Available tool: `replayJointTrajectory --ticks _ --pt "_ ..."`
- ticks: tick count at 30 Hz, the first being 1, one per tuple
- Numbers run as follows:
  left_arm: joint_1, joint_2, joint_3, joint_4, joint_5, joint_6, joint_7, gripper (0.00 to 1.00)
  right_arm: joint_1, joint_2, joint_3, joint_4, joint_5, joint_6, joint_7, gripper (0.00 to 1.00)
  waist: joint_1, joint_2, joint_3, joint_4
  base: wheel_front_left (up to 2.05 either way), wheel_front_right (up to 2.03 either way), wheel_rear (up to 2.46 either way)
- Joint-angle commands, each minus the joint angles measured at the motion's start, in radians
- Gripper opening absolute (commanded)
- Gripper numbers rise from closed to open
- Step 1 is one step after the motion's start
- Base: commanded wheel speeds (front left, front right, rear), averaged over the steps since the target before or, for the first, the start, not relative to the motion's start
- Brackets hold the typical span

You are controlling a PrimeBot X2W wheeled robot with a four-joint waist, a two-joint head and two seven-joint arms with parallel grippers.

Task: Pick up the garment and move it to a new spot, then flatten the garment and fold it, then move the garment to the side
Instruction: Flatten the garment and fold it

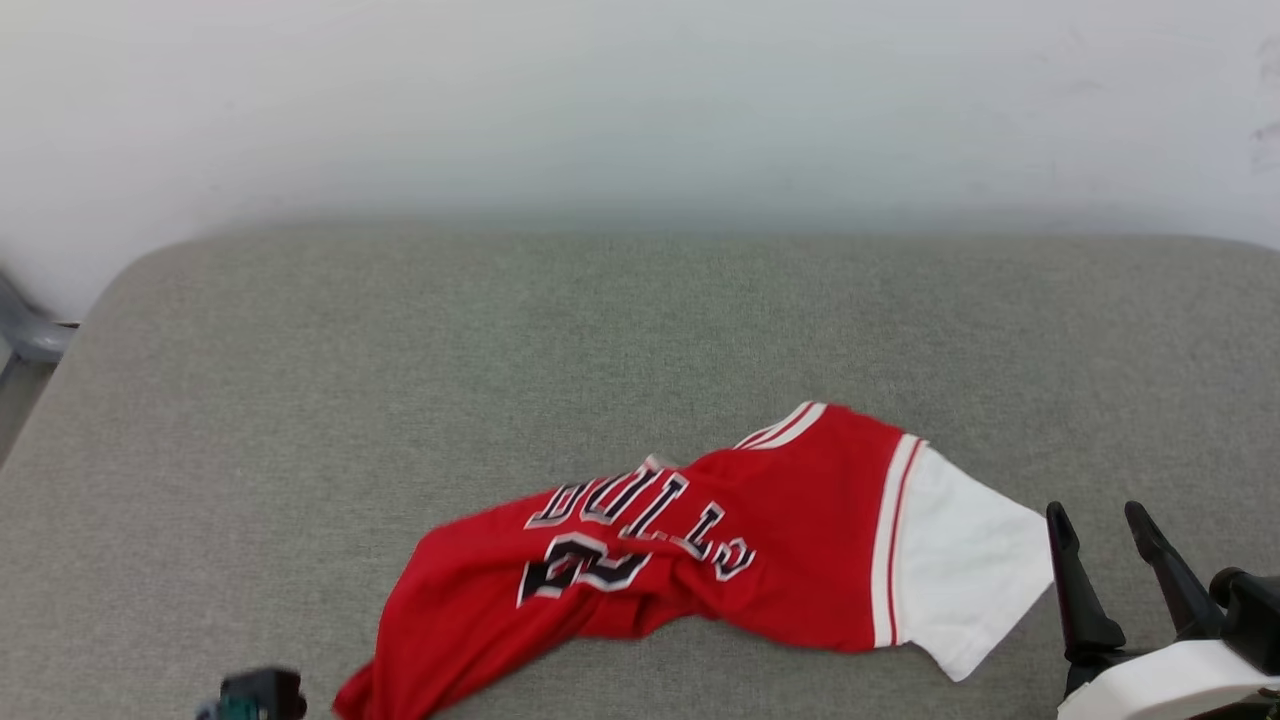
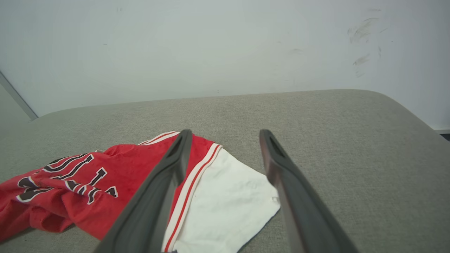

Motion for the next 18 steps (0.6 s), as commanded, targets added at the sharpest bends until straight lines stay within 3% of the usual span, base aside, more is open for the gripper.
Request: replayJointTrajectory --ticks 1,5,6,7,8,18 --pt "0.022 -0.005 0.004 0.001 -0.011 0.006 -0.001 0.00 0.013 0.001 -0.001 -0.006 -0.005 -0.001 0.005 1.00 0.0000 0.0000 -0.012 0.007 0.00 0.00 0.00" --pt "0.074 -0.034 -0.005 -0.001 -0.032 0.001 -0.015 0.00 0.021 0.001 -0.005 -0.016 -0.004 -0.001 0.014 1.00 0.0000 0.0000 -0.023 0.011 0.00 0.00 0.00" --pt "0.076 -0.043 -0.004 0.000 -0.035 -0.001 -0.023 0.04 0.024 0.001 -0.011 -0.020 -0.006 -0.001 0.015 1.00 0.0000 0.0000 -0.025 0.014 0.00 0.00 0.00" --pt "0.074 -0.052 -0.007 -0.001 -0.040 -0.005 -0.029 0.43 0.025 0.001 -0.017 -0.024 -0.005 -0.001 0.014 1.00 0.0000 0.0000 -0.027 0.015 0.00 0.00 0.00" --pt "0.066 -0.057 -0.009 -0.003 -0.036 -0.010 -0.035 1.00 0.024 0.001 -0.022 -0.029 -0.003 -0.001 0.016 1.00 0.0000 0.0000 -0.028 0.016 0.00 0.00 0.00" --pt "-0.051 -0.044 0.016 -0.050 0.086 -0.001 -0.233 1.00 0.027 0.001 -0.038 -0.060 -0.009 -0.001 0.033 1.00 0.0000 0.0000 -0.043 0.015 0.00 0.00 0.00"
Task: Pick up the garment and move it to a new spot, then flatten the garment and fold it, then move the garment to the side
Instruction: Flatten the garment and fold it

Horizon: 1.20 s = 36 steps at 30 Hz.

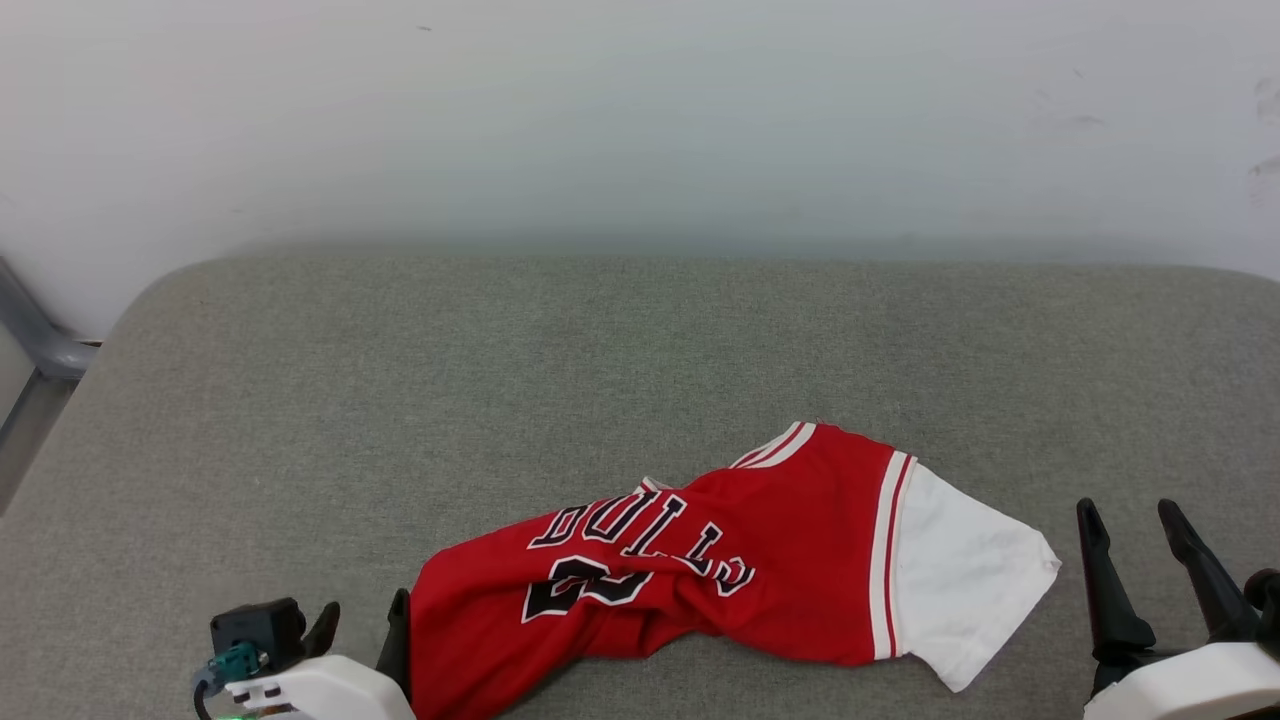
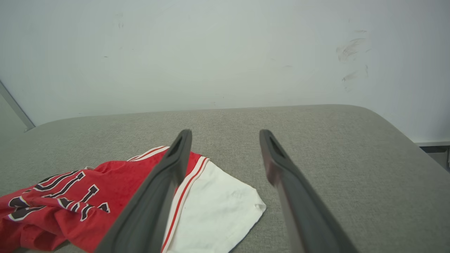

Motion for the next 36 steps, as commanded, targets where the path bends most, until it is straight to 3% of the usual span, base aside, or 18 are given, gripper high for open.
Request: replayJointTrajectory --ticks 1,8,19,27,28,29,30,36 --pt "-0.016 0.005 0.002 -0.005 0.011 0.004 -0.011 1.00 0.008 0.001 -0.001 -0.006 -0.002 -0.001 0.002 1.00 0.0001 0.0000 -0.001 0.000 0.00 0.00 0.00" --pt "-0.090 0.026 -0.017 0.005 0.009 -0.036 0.040 1.00 0.004 0.001 -0.003 -0.017 0.000 -0.001 0.011 1.00 0.0001 0.0000 0.004 0.001 0.00 0.00 0.00" --pt "-0.187 0.064 -0.172 0.003 -0.026 -0.156 0.361 1.00 -0.030 0.001 0.010 -0.018 0.010 -0.001 0.009 1.00 0.0001 0.0000 0.076 -0.025 0.00 0.00 0.00" --pt "-0.240 0.043 -0.259 0.063 -0.047 -0.223 0.514 1.00 -0.067 0.001 0.025 0.007 0.016 -0.001 -0.007 1.00 0.0001 0.0000 0.133 -0.040 0.00 0.00 0.00" --pt "-0.238 0.037 -0.273 0.073 -0.051 -0.234 0.532 0.47 -0.072 0.001 0.025 0.009 0.016 -0.001 -0.009 1.00 0.0001 0.0000 0.138 -0.042 0.00 0.00 0.00" --pt "-0.238 0.031 -0.288 0.083 -0.056 -0.246 0.552 0.35 -0.075 0.001 0.026 0.012 0.017 -0.001 -0.012 1.00 0.0001 0.0000 0.143 -0.043 0.00 0.00 0.00" --pt "-0.234 0.023 -0.299 0.092 -0.068 -0.257 0.567 0.00 -0.078 0.001 0.026 0.016 0.018 -0.001 -0.013 1.00 0.0001 0.0000 0.145 -0.044 0.00 0.00 0.00" --pt "-0.276 0.019 -0.288 0.098 -0.008 -0.246 0.476 0.00 -0.082 0.001 0.018 0.035 0.021 -0.001 -0.024 1.00 0.0001 0.0000 0.140 -0.043 0.00 0.00 0.00"
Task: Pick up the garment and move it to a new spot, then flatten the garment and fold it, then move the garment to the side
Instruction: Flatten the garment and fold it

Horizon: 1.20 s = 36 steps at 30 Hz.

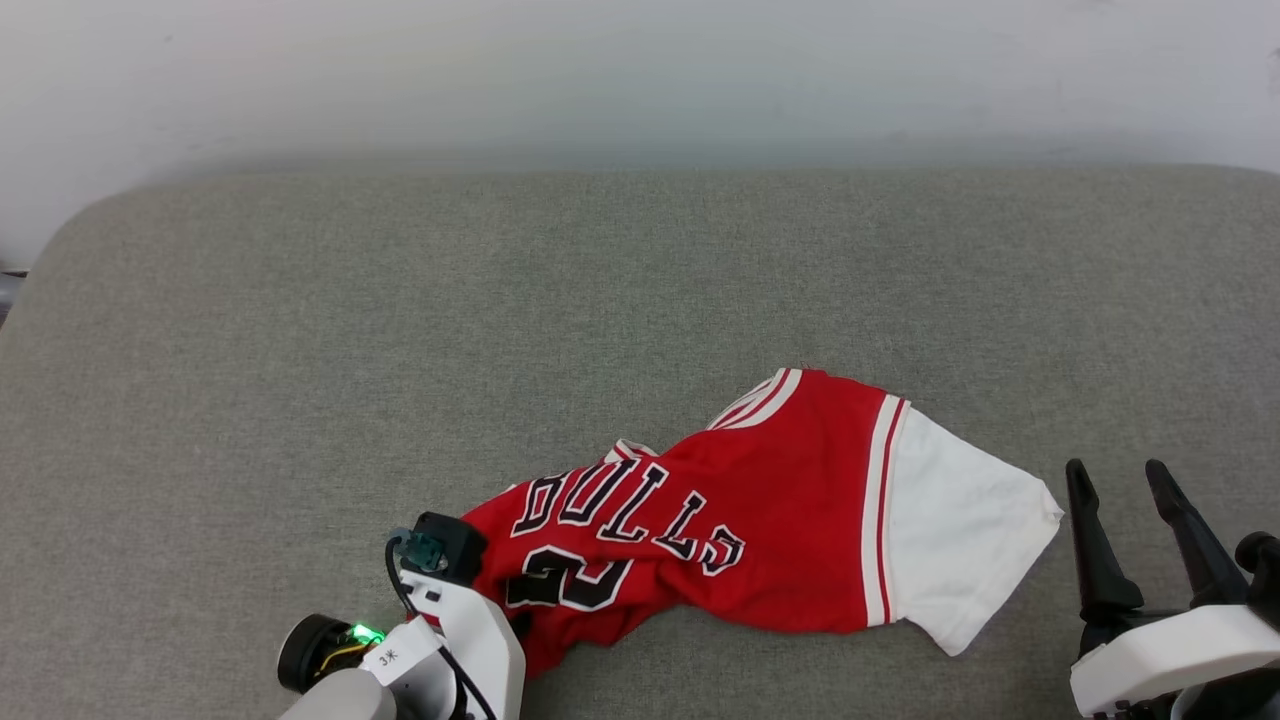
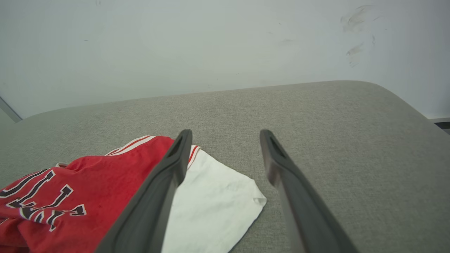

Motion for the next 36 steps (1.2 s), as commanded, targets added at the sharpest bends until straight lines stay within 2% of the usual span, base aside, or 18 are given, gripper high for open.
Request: replayJointTrajectory --ticks 1,6,12,16,21,28,29,30,36 --pt "-0.008 -0.012 -0.008 0.000 0.002 0.000 -0.008 0.00 -0.005 0.001 -0.001 0.001 0.003 -0.001 -0.005 1.00 -0.0001 0.0000 -0.005 0.003 0.00 0.00 0.00" --pt "-0.025 -0.009 -0.012 -0.070 0.071 0.018 -0.096 0.00 0.011 0.001 -0.011 0.021 0.001 -0.001 0.002 1.00 -0.0001 0.0000 -0.049 0.018 0.00 0.00 0.00" --pt "-0.007 -0.017 -0.100 -0.168 0.127 0.002 -0.058 0.00 0.029 0.001 -0.014 0.021 -0.011 -0.001 0.014 1.00 -0.0001 0.0000 -0.096 0.031 0.00 0.00 0.00" --pt "0.011 -0.048 -0.213 -0.185 0.165 -0.042 0.001 0.00 0.037 0.001 -0.014 0.011 -0.011 -0.001 0.025 1.00 -0.0001 0.0000 -0.113 0.034 0.00 0.00 0.00" --pt "0.031 -0.101 -0.338 -0.119 0.192 -0.107 0.049 0.00 0.039 0.001 -0.004 0.000 -0.009 -0.001 0.032 1.00 -0.0001 0.0000 -0.117 0.028 0.00 0.00 0.00" --pt "0.026 -0.177 -0.399 0.011 0.184 -0.150 0.018 0.00 0.037 0.001 0.001 -0.013 -0.005 -0.001 0.033 1.00 -0.0001 0.0000 -0.097 0.013 0.00 0.00 0.00" --pt "0.021 -0.187 -0.396 0.024 0.181 -0.152 0.003 0.40 0.034 0.001 0.001 -0.016 -0.004 -0.001 0.032 1.00 -0.0001 0.0000 -0.091 0.012 0.00 0.00 0.00" --pt "0.010 -0.192 -0.392 0.035 0.192 -0.152 -0.017 1.00 0.032 0.001 0.001 -0.016 -0.004 -0.001 0.031 1.00 -0.0001 0.0000 -0.089 0.012 0.00 0.00 0.00" --pt "-0.024 -0.221 -0.348 0.043 0.223 -0.133 -0.185 1.00 0.029 0.001 -0.004 -0.014 -0.004 -0.001 0.021 1.00 -0.0001 0.0000 -0.090 0.023 0.00 0.00 0.00"
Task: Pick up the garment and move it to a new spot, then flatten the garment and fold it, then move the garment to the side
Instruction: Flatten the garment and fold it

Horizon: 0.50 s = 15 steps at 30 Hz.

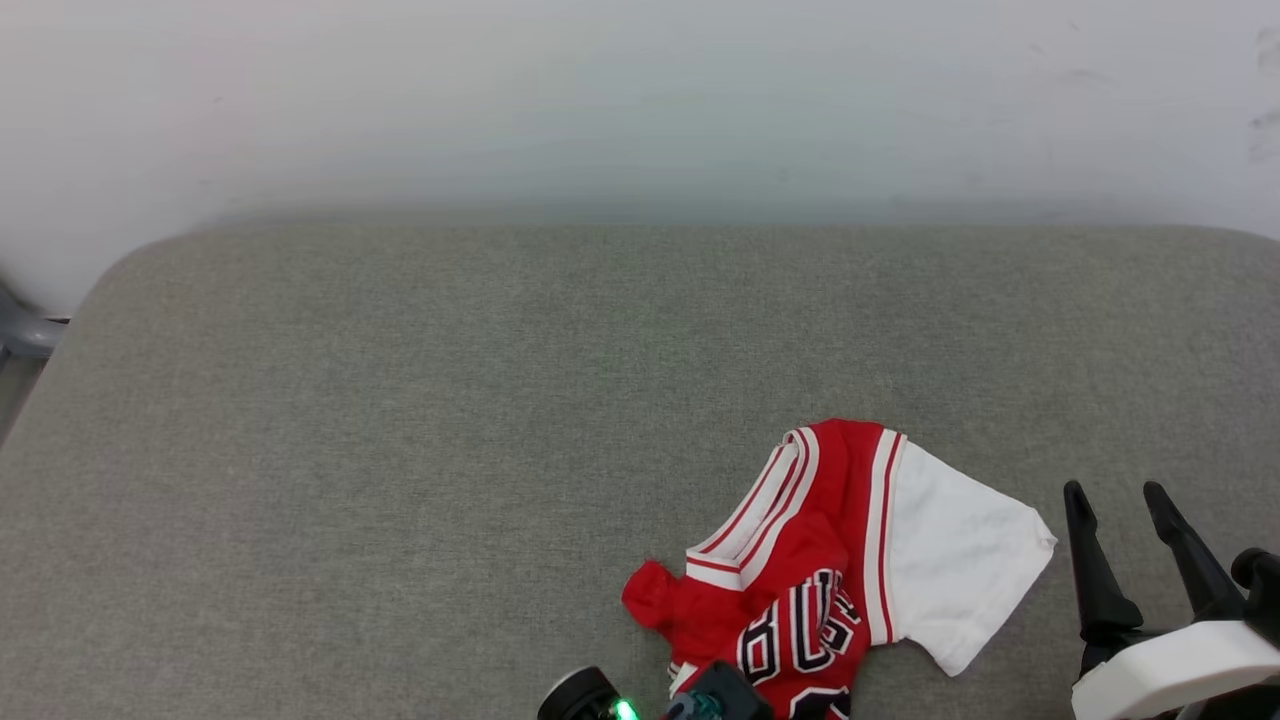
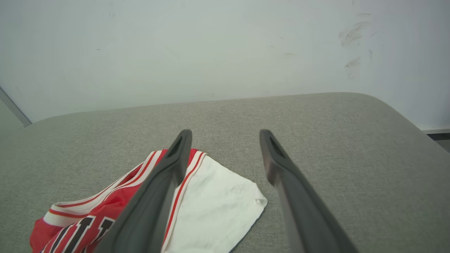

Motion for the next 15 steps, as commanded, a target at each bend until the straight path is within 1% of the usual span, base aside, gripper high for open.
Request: replayJointTrajectory --ticks 1,4,9,12,15 --pt "-0.009 -0.005 0.005 -0.008 0.011 0.005 -0.025 1.00 -0.003 0.001 -0.001 0.000 0.000 -0.001 -0.006 1.00 0.0000 0.0000 -0.005 0.005 0.00 0.00 0.00" --pt "-0.015 -0.008 0.030 -0.034 0.021 0.019 -0.110 1.00 -0.005 0.001 -0.002 0.001 -0.002 -0.001 -0.006 1.00 0.0000 0.0000 -0.017 0.014 0.00 0.00 0.00" --pt "-0.001 -0.014 0.102 -0.088 0.015 0.068 -0.250 1.00 0.001 0.001 -0.007 -0.001 0.000 -0.001 -0.007 1.00 0.0000 0.0000 -0.032 0.029 0.00 0.00 0.00" --pt "-0.001 -0.007 0.146 -0.092 0.003 0.101 -0.291 1.00 -0.002 0.001 -0.007 -0.004 0.002 -0.001 -0.007 1.00 0.0000 0.0000 -0.035 0.033 0.00 0.00 0.00" --pt "0.000 0.010 0.190 -0.083 -0.017 0.132 -0.290 1.00 -0.004 0.001 -0.008 -0.004 0.002 -0.001 -0.007 1.00 0.0000 0.0000 -0.035 0.035 0.00 0.00 0.00"
